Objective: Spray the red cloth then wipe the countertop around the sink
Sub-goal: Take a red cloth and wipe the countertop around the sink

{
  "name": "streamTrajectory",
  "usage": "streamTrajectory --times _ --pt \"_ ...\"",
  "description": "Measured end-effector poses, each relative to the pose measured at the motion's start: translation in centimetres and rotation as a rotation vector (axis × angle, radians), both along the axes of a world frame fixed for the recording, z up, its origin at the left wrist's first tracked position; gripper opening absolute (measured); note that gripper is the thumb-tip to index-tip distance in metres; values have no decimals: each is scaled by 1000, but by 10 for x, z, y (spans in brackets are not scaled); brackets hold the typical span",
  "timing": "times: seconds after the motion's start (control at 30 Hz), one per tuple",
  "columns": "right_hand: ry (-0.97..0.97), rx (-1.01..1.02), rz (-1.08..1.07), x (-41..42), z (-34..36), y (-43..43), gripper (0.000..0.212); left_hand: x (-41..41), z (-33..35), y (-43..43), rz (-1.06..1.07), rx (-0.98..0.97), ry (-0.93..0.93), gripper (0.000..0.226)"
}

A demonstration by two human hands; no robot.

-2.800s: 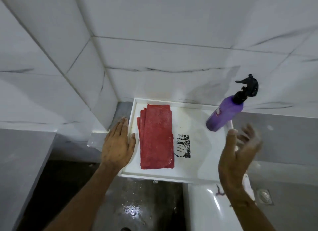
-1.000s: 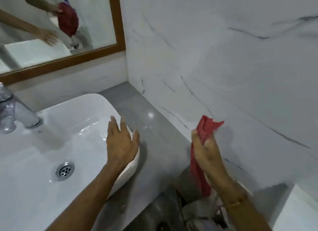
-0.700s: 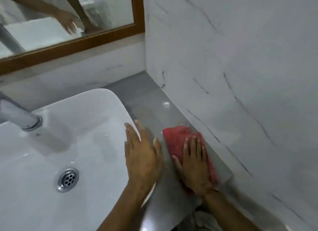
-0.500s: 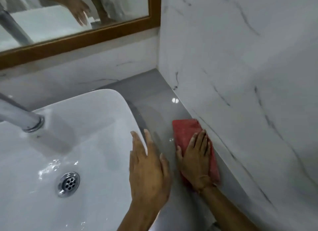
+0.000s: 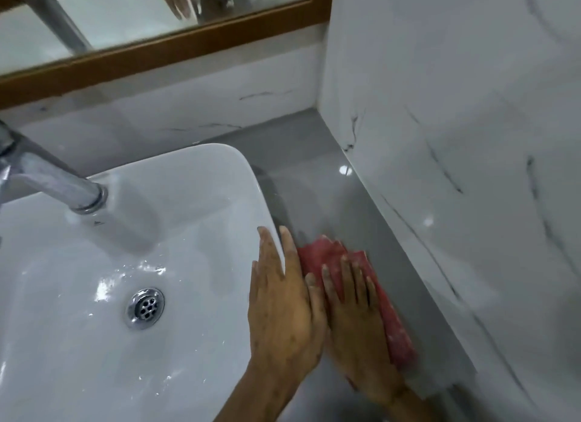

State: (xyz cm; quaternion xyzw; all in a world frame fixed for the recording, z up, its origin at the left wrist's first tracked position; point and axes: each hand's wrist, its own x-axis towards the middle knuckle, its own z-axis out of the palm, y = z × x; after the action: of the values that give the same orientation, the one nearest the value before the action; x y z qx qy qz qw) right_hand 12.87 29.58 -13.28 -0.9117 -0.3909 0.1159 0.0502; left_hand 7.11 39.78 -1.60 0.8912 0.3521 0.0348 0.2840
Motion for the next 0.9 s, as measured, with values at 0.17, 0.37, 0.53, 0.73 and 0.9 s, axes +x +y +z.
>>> streamTrajectory --times 0.17,0.37,0.53,0.73,0.9 --pt "-77 8 -120 29 4 -22 65 -1 -3 0 -9 33 -6 68" --pt "-26 34 -153 43 5 26 64 2 -2 6 -9 73 36 80" --pt "-21 55 -36 -41 1 -52 75 19 4 20 76 60 12 75" --pt "-122 -17 -277 -3 9 -89 66 18 -1 16 103 67 -21 68" --pt "-54 70 -130 -116 2 -61 72 18 -1 15 109 64 -47 69"
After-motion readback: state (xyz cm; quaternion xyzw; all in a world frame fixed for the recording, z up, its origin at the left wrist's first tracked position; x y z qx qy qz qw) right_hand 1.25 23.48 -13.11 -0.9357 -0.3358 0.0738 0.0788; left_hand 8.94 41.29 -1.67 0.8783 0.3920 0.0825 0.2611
